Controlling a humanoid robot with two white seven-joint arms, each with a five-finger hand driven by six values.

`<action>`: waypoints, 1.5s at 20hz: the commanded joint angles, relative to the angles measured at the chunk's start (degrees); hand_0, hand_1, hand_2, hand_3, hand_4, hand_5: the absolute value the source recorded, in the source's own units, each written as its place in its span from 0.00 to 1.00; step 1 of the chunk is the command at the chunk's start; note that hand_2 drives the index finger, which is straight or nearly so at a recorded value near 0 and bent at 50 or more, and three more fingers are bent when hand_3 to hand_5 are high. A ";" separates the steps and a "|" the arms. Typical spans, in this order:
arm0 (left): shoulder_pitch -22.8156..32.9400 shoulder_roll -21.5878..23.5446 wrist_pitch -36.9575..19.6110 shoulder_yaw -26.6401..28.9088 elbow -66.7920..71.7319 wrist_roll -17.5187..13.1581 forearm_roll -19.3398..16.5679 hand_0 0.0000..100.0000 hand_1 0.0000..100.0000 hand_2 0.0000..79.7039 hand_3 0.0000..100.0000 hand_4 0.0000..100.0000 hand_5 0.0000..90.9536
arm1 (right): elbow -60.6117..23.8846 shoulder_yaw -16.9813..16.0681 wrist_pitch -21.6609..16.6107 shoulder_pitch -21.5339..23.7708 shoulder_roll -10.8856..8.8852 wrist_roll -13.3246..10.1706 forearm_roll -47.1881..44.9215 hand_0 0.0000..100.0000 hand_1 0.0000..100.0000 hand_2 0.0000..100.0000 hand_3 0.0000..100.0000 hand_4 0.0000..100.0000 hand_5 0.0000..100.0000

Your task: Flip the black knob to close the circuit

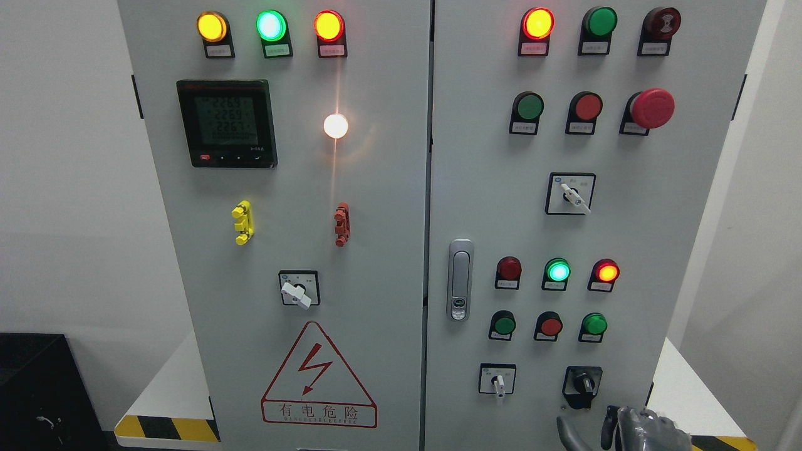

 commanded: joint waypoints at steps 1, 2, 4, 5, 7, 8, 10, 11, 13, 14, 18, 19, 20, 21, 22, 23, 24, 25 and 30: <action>1.32 0.00 0.04 0.00 -1.76 -0.04 0.02 0.12 0.56 0.00 0.00 0.00 0.00 | -5.80 2.28 -1.78 5.49 1.51 -0.65 -6.83 0.00 0.01 0.67 0.95 0.85 0.80; 1.32 0.00 0.04 0.00 -1.76 -0.04 0.02 0.12 0.56 0.00 0.00 0.00 0.00 | -6.15 2.37 -2.39 6.28 1.51 -1.17 -6.92 0.00 0.01 0.66 0.94 0.84 0.78; 1.32 0.00 0.04 0.00 -1.76 -0.04 0.02 0.12 0.56 0.00 0.00 0.00 0.00 | -7.20 2.80 -2.84 7.43 1.51 -2.66 -7.88 0.00 0.01 0.62 0.91 0.81 0.75; 1.32 0.00 0.04 0.00 -1.76 -0.04 0.02 0.12 0.56 0.00 0.00 0.00 0.00 | -7.55 3.15 -2.84 8.13 1.42 -2.93 -9.19 0.00 0.01 0.60 0.89 0.79 0.74; 1.32 0.00 0.04 0.00 -1.76 -0.04 -0.07 0.12 0.56 0.00 0.00 0.00 0.00 | -8.61 3.42 -2.84 9.45 1.42 -2.85 -13.40 0.00 0.02 0.55 0.81 0.74 0.70; 1.32 0.00 0.04 0.00 -1.76 -0.04 -0.07 0.12 0.56 0.00 0.00 0.00 0.00 | -8.78 3.59 -2.75 10.24 1.42 -2.67 -15.69 0.00 0.02 0.52 0.78 0.73 0.69; 1.32 0.00 0.04 0.00 -1.76 -0.04 0.02 0.12 0.56 0.00 0.00 0.00 0.00 | -9.05 4.12 -2.66 12.08 1.33 -2.58 -19.12 0.00 0.03 0.46 0.66 0.66 0.63; 1.32 0.00 0.04 0.00 -1.76 -0.04 -0.07 0.12 0.56 0.00 0.00 0.00 0.00 | -9.05 4.21 -2.84 12.87 1.33 -2.67 -20.71 0.00 0.03 0.43 0.62 0.63 0.61; 1.32 0.00 0.04 0.00 -1.76 -0.04 0.02 0.12 0.56 0.00 0.00 0.00 0.00 | -9.22 4.56 -2.84 14.11 1.33 -2.67 -25.18 0.00 0.04 0.34 0.49 0.51 0.50; 1.32 0.00 0.04 0.00 -1.76 -0.04 -0.07 0.12 0.56 0.00 0.00 0.00 0.00 | -9.66 4.74 -2.84 14.46 1.33 -2.58 -28.34 0.00 0.04 0.32 0.45 0.47 0.46; 1.32 0.00 0.04 0.00 -1.76 -0.04 -0.07 0.12 0.56 0.00 0.00 0.00 0.00 | -10.54 4.91 -2.93 15.17 1.24 -2.49 -43.63 0.00 0.04 0.19 0.31 0.29 0.21; 1.32 0.00 0.04 0.00 -1.76 -0.04 0.02 0.12 0.56 0.00 0.00 0.00 0.00 | -10.54 5.00 -3.01 15.25 1.33 -2.58 -46.97 0.00 0.03 0.17 0.29 0.27 0.17; 1.32 0.00 0.04 0.00 -1.76 -0.04 -0.07 0.12 0.56 0.00 0.00 0.00 0.00 | -10.54 5.26 -3.71 15.43 1.25 -2.67 -50.31 0.00 0.02 0.16 0.27 0.25 0.14; 1.32 0.00 0.04 0.00 -1.67 -0.04 0.02 0.12 0.56 0.00 0.00 0.00 0.00 | -10.54 5.27 -5.20 15.61 1.24 -2.76 -52.69 0.00 0.01 0.14 0.25 0.23 0.11; 1.32 0.00 0.04 0.00 -1.76 -0.04 0.02 0.12 0.56 0.00 0.00 0.00 0.00 | -10.11 5.27 -6.78 15.96 1.24 -2.67 -54.54 0.00 0.01 0.14 0.24 0.21 0.09; 1.32 0.00 0.04 0.00 -1.67 -0.04 -0.07 0.12 0.56 0.00 0.00 0.00 0.00 | -9.84 5.35 -7.93 16.39 1.24 -2.50 -56.30 0.00 0.00 0.12 0.22 0.19 0.06; 1.32 0.00 0.04 0.00 -1.76 -0.04 -0.07 0.12 0.56 0.00 0.00 0.00 0.00 | -9.58 5.35 -8.55 16.83 1.24 -2.23 -57.97 0.00 0.00 0.09 0.18 0.14 0.02; 1.32 0.00 0.04 0.00 -1.76 -0.04 0.02 0.12 0.56 0.00 0.00 0.00 0.00 | -9.32 5.44 -9.07 17.19 1.24 -1.97 -59.81 0.00 0.00 0.08 0.14 0.08 0.00; 1.32 0.00 0.04 0.00 -1.76 -0.04 0.02 0.12 0.56 0.00 0.00 0.00 0.00 | -8.70 5.62 -12.24 17.71 1.24 -1.53 -66.78 0.00 0.00 0.01 0.01 0.00 0.00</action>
